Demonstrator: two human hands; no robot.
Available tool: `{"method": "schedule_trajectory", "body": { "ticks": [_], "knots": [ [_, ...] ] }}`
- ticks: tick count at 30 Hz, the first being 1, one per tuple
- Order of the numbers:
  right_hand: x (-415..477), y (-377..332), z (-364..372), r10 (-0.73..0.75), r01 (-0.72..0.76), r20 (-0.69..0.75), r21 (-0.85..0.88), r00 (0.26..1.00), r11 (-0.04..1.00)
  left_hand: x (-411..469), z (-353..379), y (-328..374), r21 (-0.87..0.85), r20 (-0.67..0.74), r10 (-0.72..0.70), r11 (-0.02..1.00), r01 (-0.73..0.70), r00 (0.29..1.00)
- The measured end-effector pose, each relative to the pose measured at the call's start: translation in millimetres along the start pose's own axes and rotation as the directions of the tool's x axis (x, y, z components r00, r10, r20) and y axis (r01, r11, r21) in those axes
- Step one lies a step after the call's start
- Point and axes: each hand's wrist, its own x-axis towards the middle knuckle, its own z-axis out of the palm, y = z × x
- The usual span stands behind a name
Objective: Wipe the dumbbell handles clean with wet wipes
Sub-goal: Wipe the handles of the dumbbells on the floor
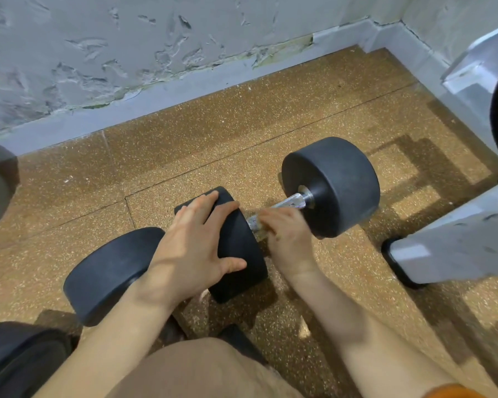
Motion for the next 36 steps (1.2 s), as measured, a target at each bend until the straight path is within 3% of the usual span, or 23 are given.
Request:
{"method": "schedule_trajectory", "body": {
  "ticks": [3, 7, 9, 12, 14, 17, 19, 23, 28, 33, 36],
  "knots": [
    [1.6, 1.3, -0.4, -0.096, 0.091, 0.064, 0.075, 0.993, 0.993, 10.6, -7.0, -4.3, -0.043, 0.035, -0.032, 0.999, 0.034, 0.999],
    [32.6, 26.2, -7.6, 0.193, -0.193, -0.179, 0.015, 0.965, 0.981, 18.7, -12.1, -4.9, -0.069, 0.035, -0.097, 0.993, 0.099, 0.995],
    [28.5, 7.7, 6.5, 0.154, -0.151, -0.147, 0.032, 0.977, 0.988, 10.7, -4.7, -0.6, -0.009, -0.102, -0.103, 0.995, 0.103, 0.989],
    [11.0, -14.5, 18.2, -0.044, 0.043, 0.005, 0.141, 0.999, 0.989, -10.3, 14.0, 7.6, 0.065, -0.315, -0.034, 0.996, 0.058, 0.948],
    [19.6, 1.9, 12.4, -0.082, 0.082, -0.003, 0.128, 0.997, 0.988, -13.8, 22.3, 6.0, 0.129, -0.272, -0.039, 0.989, 0.076, 0.961],
    [43.3, 33.6, 3.4, 0.118, -0.115, -0.184, 0.024, 0.976, 0.993, -8.4, 21.4, -2.0, 0.248, -0.164, -0.051, 0.964, 0.092, 0.985],
    [44.4, 26.2, 13.3, 0.162, -0.157, -0.200, 0.040, 0.966, 0.987, -1.3, 12.5, -5.8, 0.238, -0.110, -0.074, 0.966, 0.099, 0.991],
    [26.2, -7.9, 31.0, -0.083, 0.083, -0.005, 0.144, 0.997, 0.986, 17.8, -9.9, -5.6, 0.180, -0.068, -0.170, 0.967, 0.179, 0.983],
    [79.3, 23.1, 15.5, 0.173, -0.165, -0.208, 0.058, 0.963, 0.985, 9.7, 7.1, -4.3, 0.214, -0.237, -0.105, 0.964, 0.157, 0.966],
    [75.5, -9.7, 36.5, 0.038, -0.044, 0.188, 0.028, 0.981, 0.999, 21.2, 4.7, -14.3, 0.224, -0.233, -0.127, 0.958, 0.180, 0.964],
    [90.5, 5.6, 30.9, -0.017, 0.014, 0.107, 0.030, 0.994, 0.999, 33.3, -7.9, -18.7, 0.182, -0.182, -0.182, 0.959, 0.215, 0.966]
  ]
}}
